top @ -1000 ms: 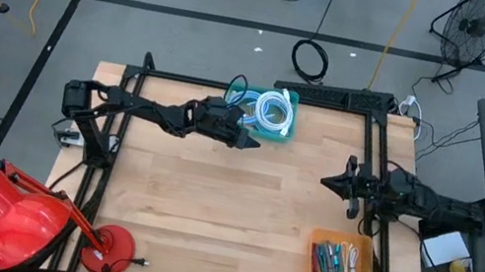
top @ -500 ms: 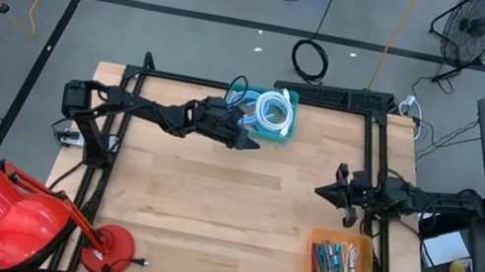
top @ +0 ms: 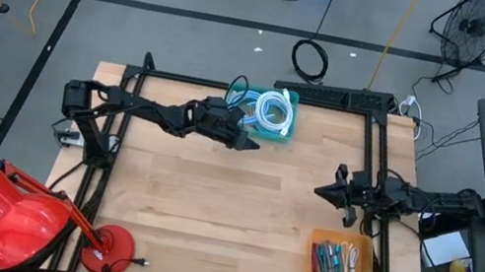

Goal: Pick & Place USB Port
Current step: Return to Home Position

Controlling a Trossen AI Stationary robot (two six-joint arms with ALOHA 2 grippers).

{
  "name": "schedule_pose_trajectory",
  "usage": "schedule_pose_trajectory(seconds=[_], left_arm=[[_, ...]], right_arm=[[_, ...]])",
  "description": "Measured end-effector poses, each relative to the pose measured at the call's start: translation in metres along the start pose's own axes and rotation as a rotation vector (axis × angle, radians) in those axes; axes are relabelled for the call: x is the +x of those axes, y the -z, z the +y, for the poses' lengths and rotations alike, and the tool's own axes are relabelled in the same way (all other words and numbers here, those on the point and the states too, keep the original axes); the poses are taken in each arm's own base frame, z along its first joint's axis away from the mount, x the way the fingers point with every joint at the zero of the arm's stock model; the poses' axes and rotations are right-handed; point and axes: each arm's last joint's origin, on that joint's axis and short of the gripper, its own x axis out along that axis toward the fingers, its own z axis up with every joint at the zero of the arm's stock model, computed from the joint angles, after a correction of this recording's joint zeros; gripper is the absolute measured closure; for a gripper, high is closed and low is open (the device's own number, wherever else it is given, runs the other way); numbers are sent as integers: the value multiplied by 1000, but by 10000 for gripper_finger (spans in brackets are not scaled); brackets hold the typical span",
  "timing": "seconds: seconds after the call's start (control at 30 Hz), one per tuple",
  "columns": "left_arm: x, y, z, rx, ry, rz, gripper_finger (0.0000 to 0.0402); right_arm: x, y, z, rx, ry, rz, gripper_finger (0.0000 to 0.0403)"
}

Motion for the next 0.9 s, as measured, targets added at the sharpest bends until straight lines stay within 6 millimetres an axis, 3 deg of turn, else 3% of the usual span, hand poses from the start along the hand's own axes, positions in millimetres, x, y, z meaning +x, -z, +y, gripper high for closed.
schedule_pose_trajectory(seconds=[0.33, 0.5, 0.6, 0.73, 0.9], left_arm=[[-5, -14, 7, 128, -10, -48, 400], [-27, -47, 8, 216, 87, -152, 400], [-66, -78, -16, 364, 204, -300, 401], [-131, -101, -40, 480, 158, -442, 401], [-201, -88, -73, 575, 58, -479, 401]], right_arm=[[0, 0, 0, -1, -1, -6, 403], [0, -1, 0, -1, -1, -6, 403], [0, 0, 0, -1, -1, -6, 403], [0, 0, 0, 0, -1, -7, 403], [0, 0, 0, 0, -1, -6, 403]])
